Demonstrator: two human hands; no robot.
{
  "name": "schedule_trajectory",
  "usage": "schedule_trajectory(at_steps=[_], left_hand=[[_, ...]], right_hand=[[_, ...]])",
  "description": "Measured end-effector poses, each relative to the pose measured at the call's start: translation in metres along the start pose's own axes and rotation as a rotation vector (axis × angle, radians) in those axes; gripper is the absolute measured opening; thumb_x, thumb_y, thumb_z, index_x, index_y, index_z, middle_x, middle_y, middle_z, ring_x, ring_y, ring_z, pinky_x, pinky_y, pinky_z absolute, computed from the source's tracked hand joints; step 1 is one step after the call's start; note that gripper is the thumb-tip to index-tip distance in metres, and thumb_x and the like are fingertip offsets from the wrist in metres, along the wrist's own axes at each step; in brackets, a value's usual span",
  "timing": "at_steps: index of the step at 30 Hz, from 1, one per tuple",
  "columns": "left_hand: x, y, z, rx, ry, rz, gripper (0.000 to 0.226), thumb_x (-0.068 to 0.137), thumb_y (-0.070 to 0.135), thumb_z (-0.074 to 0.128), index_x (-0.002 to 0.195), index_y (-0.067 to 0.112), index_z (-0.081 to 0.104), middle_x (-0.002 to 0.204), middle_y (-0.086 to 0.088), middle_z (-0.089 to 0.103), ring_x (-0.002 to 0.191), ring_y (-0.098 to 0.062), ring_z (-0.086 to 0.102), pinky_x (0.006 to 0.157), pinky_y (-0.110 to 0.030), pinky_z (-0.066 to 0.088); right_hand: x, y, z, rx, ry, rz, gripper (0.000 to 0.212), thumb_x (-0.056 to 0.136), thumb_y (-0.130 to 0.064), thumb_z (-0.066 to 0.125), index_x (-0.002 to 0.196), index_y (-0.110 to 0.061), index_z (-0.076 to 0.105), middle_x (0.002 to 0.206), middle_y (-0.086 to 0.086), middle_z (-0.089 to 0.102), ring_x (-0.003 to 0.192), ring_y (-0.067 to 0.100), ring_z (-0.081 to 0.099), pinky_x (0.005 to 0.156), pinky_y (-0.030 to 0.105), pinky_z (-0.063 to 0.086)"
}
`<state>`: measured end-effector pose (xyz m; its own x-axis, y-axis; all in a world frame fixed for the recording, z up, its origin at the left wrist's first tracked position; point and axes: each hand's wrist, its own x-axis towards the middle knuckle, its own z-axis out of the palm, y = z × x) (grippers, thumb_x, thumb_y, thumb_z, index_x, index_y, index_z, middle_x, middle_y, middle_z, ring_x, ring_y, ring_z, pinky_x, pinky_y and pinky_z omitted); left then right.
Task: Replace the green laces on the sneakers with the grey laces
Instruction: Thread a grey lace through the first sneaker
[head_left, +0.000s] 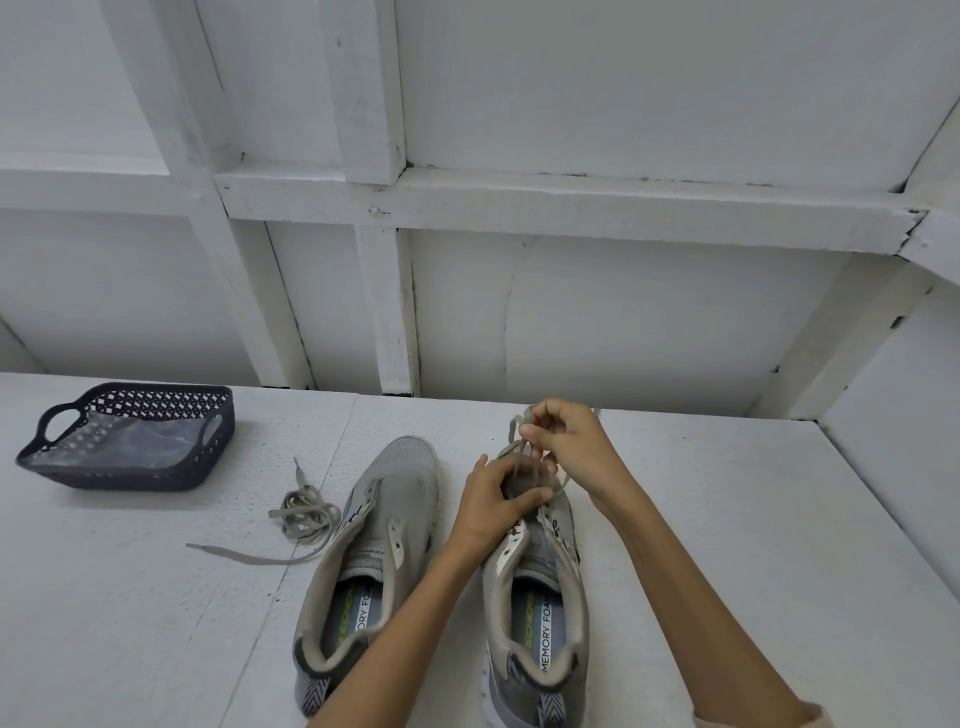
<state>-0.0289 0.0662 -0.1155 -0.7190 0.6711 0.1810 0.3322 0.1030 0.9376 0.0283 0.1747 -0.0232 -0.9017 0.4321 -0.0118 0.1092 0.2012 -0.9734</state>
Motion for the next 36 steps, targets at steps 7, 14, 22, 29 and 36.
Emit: schedule_trajectory(at_steps=[7,14,22,29,36], left_hand=[[-0.002,-0.006,0.001,-0.186,0.069,-0.064,0.046,0.071,0.024,0.08,0.113,0.019,0.062,0.11,0.001,0.071,0.109,-0.017,0.065,0.096,-0.052,0.05],[0.0,-0.009,0.003,-0.222,0.104,-0.062,0.057,0.07,0.012,0.077,0.12,0.027,0.054,0.113,0.004,0.067,0.115,-0.012,0.06,0.099,-0.031,0.048],[-0.002,-0.009,0.002,-0.31,0.139,-0.017,0.07,0.069,-0.008,0.06,0.129,0.023,0.043,0.119,-0.006,0.054,0.115,-0.012,0.058,0.091,-0.019,0.046],[-0.003,-0.011,0.002,-0.225,0.125,0.034,0.067,0.066,-0.004,0.059,0.125,0.027,0.049,0.121,-0.001,0.054,0.116,-0.005,0.051,0.103,-0.026,0.041],[0.004,-0.001,0.003,0.036,-0.033,0.112,0.058,0.067,-0.007,0.05,0.111,0.03,0.058,0.101,0.027,0.068,0.11,0.004,0.059,0.121,-0.035,-0.006]], right_hand=[[-0.002,-0.002,-0.003,0.028,0.004,-0.032,0.017,0.092,0.0,0.058,0.079,-0.011,0.061,0.068,-0.001,0.059,0.055,0.011,0.05,0.046,0.014,0.039],[-0.003,0.006,0.0,0.272,0.038,0.044,0.014,0.095,0.0,0.054,0.084,-0.005,0.059,0.067,0.006,0.051,0.048,0.008,0.043,0.04,0.013,0.032],[0.001,0.015,-0.01,0.227,0.022,0.094,0.015,0.098,-0.003,0.049,0.085,-0.008,0.052,0.07,0.005,0.045,0.041,0.005,0.036,0.04,0.017,0.022],[0.004,0.006,-0.032,0.273,0.075,0.07,0.011,0.099,-0.005,0.05,0.089,-0.009,0.053,0.075,0.004,0.05,0.041,0.005,0.036,0.04,0.016,0.025],[0.005,-0.014,-0.028,0.109,-0.022,-0.048,0.014,0.091,-0.001,0.061,0.081,-0.01,0.058,0.069,-0.004,0.061,0.06,0.007,0.051,0.051,0.017,0.036]])
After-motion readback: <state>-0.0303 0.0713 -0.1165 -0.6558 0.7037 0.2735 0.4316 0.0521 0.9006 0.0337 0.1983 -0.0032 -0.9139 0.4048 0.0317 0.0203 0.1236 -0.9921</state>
